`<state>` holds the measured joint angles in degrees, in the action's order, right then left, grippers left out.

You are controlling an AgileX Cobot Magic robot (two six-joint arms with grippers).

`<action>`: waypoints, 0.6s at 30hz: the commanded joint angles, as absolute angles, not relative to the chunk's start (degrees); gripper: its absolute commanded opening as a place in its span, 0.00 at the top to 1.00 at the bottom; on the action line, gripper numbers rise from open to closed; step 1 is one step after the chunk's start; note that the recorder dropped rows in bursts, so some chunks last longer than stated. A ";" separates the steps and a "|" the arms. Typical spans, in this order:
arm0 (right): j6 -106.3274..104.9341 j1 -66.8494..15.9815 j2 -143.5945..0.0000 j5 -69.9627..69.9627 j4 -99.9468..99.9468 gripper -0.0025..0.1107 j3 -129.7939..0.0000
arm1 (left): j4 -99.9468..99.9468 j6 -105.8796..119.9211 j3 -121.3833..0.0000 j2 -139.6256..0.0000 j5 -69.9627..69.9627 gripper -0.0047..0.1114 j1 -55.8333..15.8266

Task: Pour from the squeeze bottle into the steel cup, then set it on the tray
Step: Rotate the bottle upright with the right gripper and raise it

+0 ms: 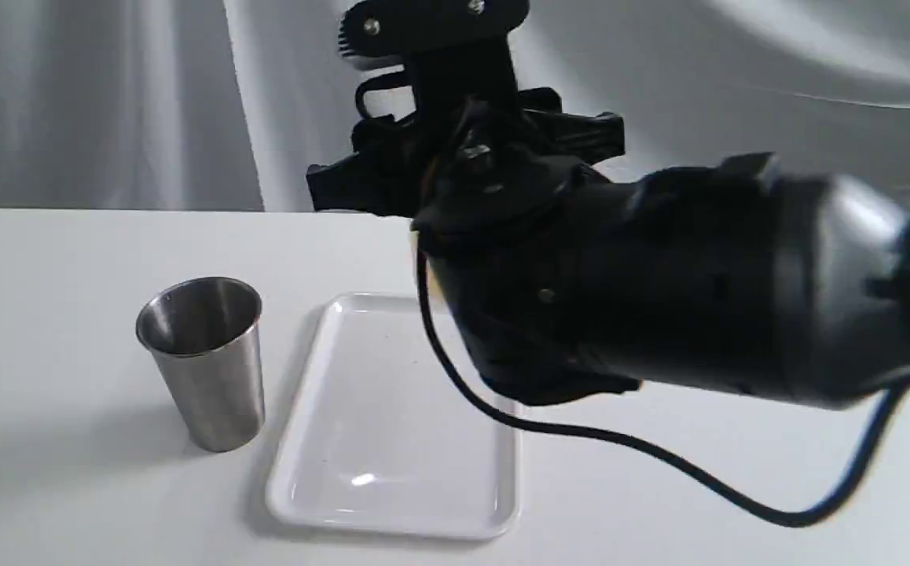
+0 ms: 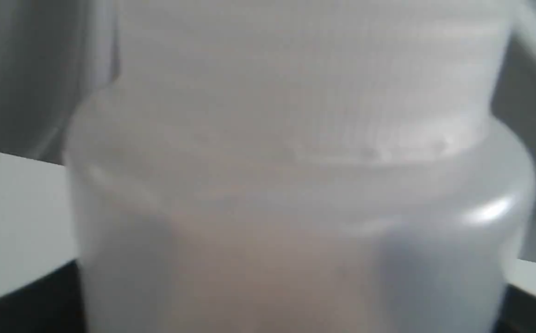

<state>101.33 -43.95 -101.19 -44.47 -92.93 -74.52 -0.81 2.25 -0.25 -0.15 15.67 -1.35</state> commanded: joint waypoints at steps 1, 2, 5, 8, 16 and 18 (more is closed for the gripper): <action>102.50 -43.95 -95.79 -42.05 -94.86 0.98 -71.79 | -0.87 2.09 0.00 0.00 15.24 0.96 -1.26; 102.50 -43.95 -94.29 -41.18 -94.26 0.98 -71.04 | -0.87 1.97 0.00 0.00 15.24 0.96 -1.26; 102.30 -43.82 -90.19 -40.42 -91.85 0.98 -69.31 | -0.87 1.97 0.00 0.00 15.24 0.96 -1.26; 101.55 -42.83 -86.50 -39.44 -90.56 0.98 -67.66 | -0.87 1.97 0.00 0.00 15.24 0.96 -1.26; 91.65 -38.94 -80.15 -26.72 -83.66 0.98 -63.33 | -0.87 2.10 0.00 0.00 15.24 0.96 -1.26; 87.00 -37.57 -79.46 -22.36 -80.35 0.98 -62.42 | -0.87 2.10 0.00 0.00 15.24 0.96 -1.26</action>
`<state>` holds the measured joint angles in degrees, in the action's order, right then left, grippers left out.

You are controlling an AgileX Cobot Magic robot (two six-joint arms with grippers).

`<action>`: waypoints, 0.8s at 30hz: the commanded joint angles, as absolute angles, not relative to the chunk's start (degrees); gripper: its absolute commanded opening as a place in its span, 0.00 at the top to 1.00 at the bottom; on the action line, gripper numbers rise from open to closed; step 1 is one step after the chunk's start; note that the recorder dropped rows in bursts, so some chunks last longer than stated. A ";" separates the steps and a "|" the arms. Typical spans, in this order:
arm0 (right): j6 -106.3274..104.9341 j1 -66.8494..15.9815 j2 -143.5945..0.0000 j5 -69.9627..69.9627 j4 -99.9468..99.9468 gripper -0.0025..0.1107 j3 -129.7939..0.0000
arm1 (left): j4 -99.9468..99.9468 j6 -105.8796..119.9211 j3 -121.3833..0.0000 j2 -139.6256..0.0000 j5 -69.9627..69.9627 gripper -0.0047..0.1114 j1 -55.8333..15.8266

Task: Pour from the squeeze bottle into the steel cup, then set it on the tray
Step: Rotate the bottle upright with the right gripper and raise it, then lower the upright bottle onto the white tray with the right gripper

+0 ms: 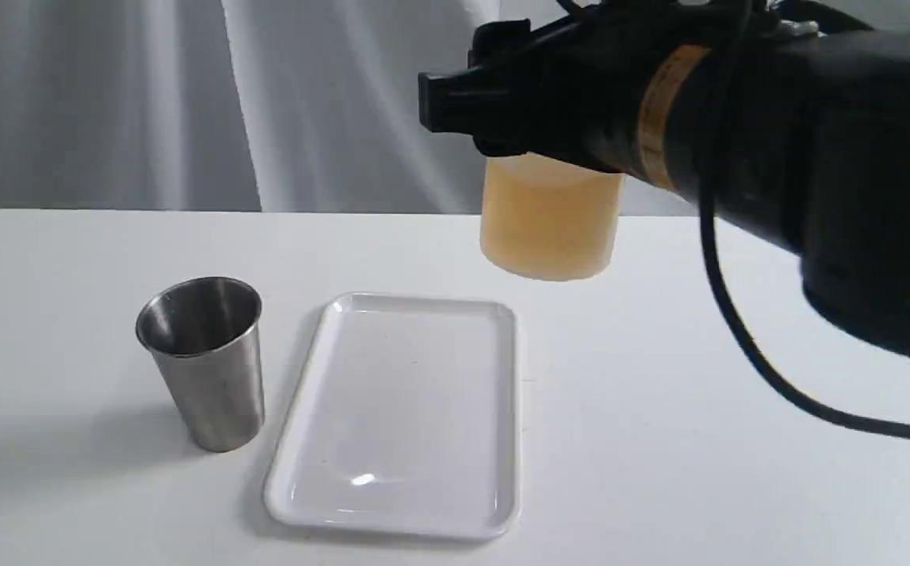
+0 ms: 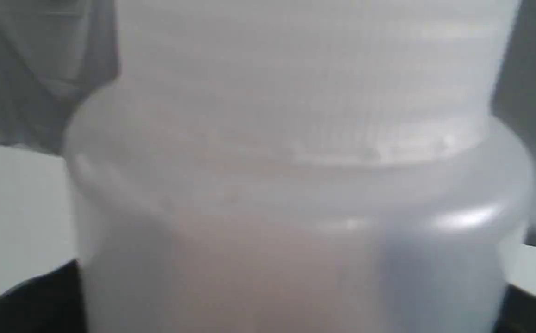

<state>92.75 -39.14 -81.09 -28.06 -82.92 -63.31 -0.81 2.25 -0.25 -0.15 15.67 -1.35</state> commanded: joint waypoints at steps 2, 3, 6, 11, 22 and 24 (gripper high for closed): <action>81.43 -35.94 -78.92 -18.00 -75.06 0.98 -61.43 | -0.87 2.10 0.00 0.00 15.24 0.96 -1.26; 79.17 -35.45 -78.92 -15.80 -73.53 0.98 -61.24 | -0.87 2.10 0.00 0.00 15.24 0.96 -1.26; 71.69 -32.27 -78.92 -5.89 -64.87 0.98 -59.59 | -0.87 2.10 0.00 0.00 15.24 0.96 -1.26; 55.63 -27.87 -78.92 8.44 -50.14 0.98 -56.26 | -0.87 1.97 0.00 0.00 15.24 0.96 -1.26; 33.07 -25.13 -84.15 32.71 -42.58 0.98 -49.54 | -0.87 2.12 0.00 0.00 15.24 0.96 -1.26; 33.07 -25.13 -87.03 34.43 -41.26 0.98 -49.44 | -0.87 2.12 0.00 0.00 15.24 0.96 -1.26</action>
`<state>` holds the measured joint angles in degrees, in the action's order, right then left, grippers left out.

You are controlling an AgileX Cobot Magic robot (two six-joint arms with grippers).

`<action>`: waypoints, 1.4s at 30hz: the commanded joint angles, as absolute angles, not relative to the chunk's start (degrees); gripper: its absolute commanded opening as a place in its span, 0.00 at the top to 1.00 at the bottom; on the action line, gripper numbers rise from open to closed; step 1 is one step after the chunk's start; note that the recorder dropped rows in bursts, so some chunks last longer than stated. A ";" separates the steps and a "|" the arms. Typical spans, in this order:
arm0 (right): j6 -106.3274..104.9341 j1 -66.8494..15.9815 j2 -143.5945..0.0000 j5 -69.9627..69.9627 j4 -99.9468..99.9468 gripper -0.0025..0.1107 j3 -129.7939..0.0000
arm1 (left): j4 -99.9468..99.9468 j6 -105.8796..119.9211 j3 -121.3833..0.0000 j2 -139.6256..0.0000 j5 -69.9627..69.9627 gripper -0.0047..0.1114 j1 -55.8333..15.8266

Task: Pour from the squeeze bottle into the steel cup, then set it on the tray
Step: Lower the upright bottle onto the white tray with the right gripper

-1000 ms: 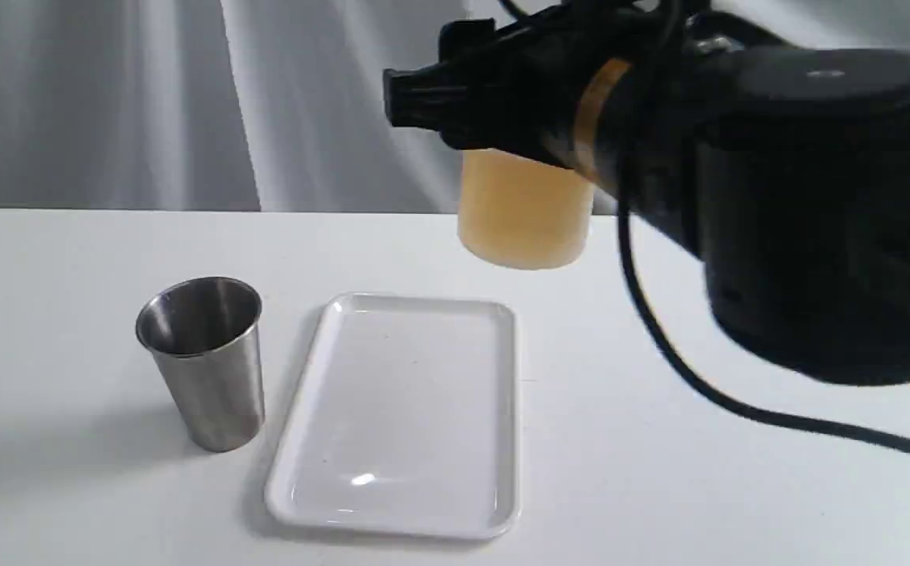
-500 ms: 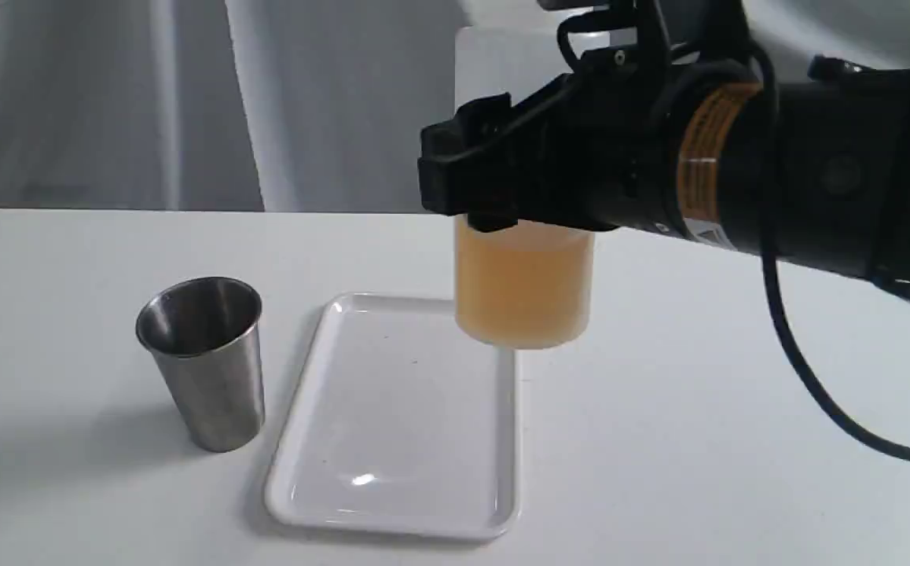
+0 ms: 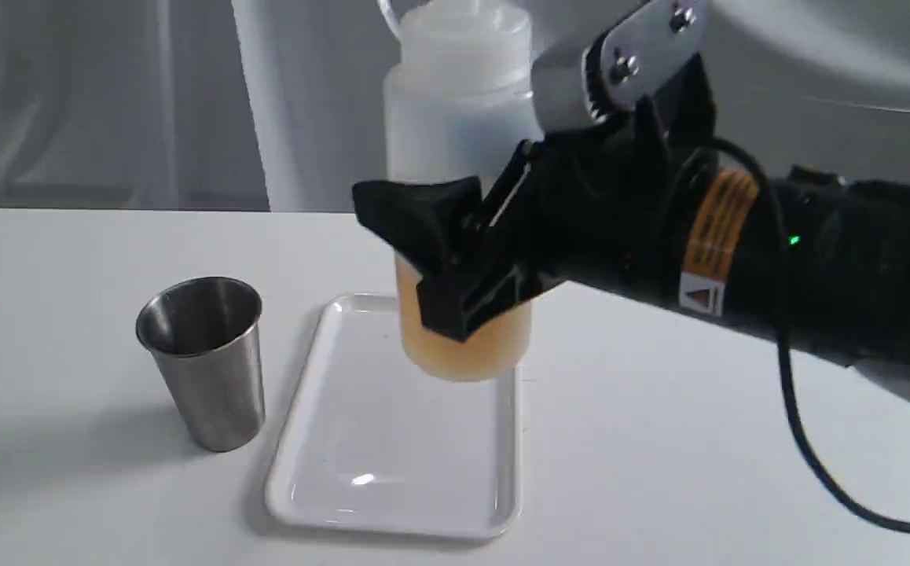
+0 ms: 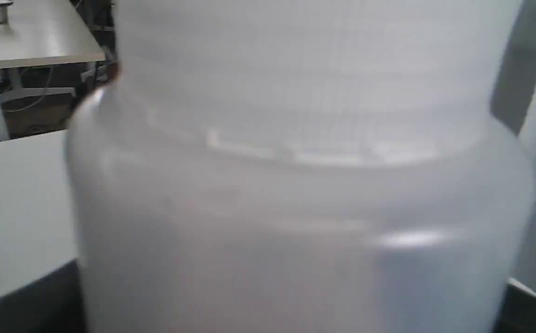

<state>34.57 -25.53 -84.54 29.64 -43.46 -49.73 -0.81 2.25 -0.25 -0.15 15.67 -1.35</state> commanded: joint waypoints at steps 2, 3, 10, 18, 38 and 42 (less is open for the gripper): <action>33.07 -25.13 -89.50 35.32 -39.20 0.98 -49.44 | -0.87 2.12 0.00 0.00 15.24 0.96 -1.26; 33.07 -25.13 -90.76 35.32 -37.76 0.98 -49.44 | -0.87 2.12 0.00 0.00 15.24 0.96 -1.26; 28.92 -25.13 -96.46 35.82 -27.40 0.98 -49.44 | -0.87 1.98 0.00 0.00 15.24 0.96 -1.26; 14.59 -25.13 -97.81 42.58 -11.54 0.98 -47.95 | -0.87 1.98 0.00 0.00 15.24 0.96 -1.26; 4.02 -25.13 -111.37 68.97 -3.42 0.98 -46.83 | -0.87 1.95 0.00 0.00 15.24 0.96 -1.26; -1.02 -25.13 -113.65 69.96 -3.12 0.98 -46.99 | -0.87 1.95 0.00 0.00 15.24 0.96 -1.26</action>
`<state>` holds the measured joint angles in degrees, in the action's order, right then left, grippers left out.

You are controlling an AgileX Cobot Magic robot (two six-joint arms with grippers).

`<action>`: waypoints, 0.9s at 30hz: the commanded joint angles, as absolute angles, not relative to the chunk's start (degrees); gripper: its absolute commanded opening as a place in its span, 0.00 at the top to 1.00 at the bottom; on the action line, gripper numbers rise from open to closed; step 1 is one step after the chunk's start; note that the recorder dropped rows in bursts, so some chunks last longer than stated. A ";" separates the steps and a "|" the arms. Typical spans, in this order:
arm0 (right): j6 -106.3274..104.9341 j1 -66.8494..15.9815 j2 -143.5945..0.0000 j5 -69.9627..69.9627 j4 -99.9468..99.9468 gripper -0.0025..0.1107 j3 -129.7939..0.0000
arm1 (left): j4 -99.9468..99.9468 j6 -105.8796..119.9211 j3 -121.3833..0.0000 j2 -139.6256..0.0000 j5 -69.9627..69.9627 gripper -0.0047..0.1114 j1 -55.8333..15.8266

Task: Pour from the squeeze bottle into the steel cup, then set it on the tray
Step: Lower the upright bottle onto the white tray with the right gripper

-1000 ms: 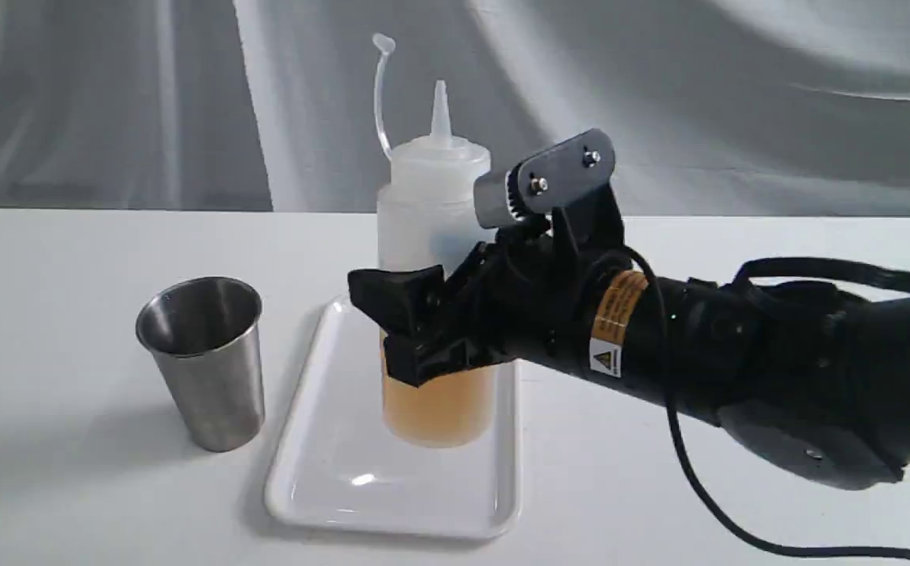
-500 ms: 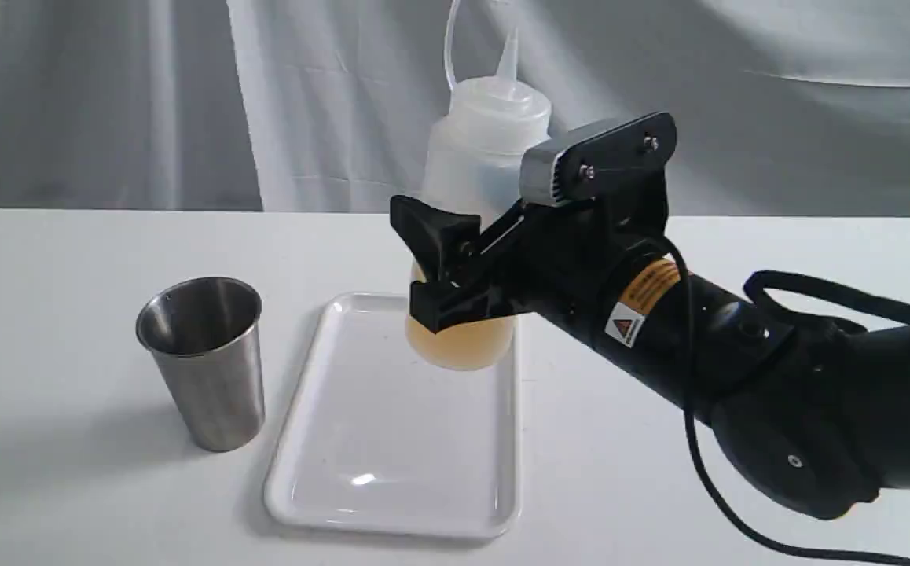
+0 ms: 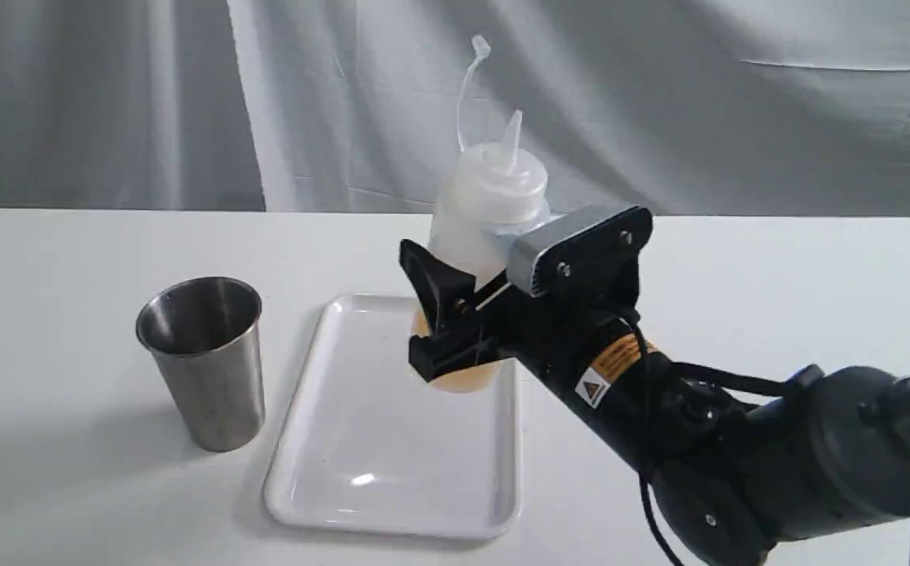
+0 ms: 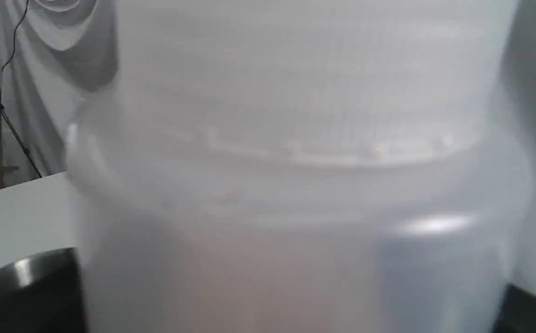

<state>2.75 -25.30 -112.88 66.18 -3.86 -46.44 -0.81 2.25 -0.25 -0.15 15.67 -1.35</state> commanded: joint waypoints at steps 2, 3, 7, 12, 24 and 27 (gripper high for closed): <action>-2.63 -25.13 -114.95 69.89 -2.96 0.98 -47.99 | -0.87 2.11 0.00 0.00 15.24 0.96 -1.26; -2.77 -25.13 -115.61 69.61 -3.43 0.98 -48.77 | -0.87 2.11 0.00 0.00 15.24 0.96 -1.26; -2.77 -25.13 -117.99 68.71 -3.88 0.98 -51.80 | -0.87 2.11 0.00 0.00 15.24 0.96 -1.26; -2.77 -25.79 -120.77 67.22 -3.88 0.98 -54.81 | -0.87 2.11 0.00 0.00 15.24 0.96 -1.26; -2.77 -26.11 -125.48 63.75 -3.43 0.98 -56.14 | -0.87 1.99 0.00 0.00 15.24 0.96 -1.26; -2.77 -26.24 -126.86 63.98 -3.89 0.98 -56.14 | -0.87 2.10 0.00 0.00 15.24 0.96 -1.26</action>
<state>-2.36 -25.95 -126.80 62.00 -3.62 -55.70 -0.81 2.25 -0.25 -0.15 15.67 -1.35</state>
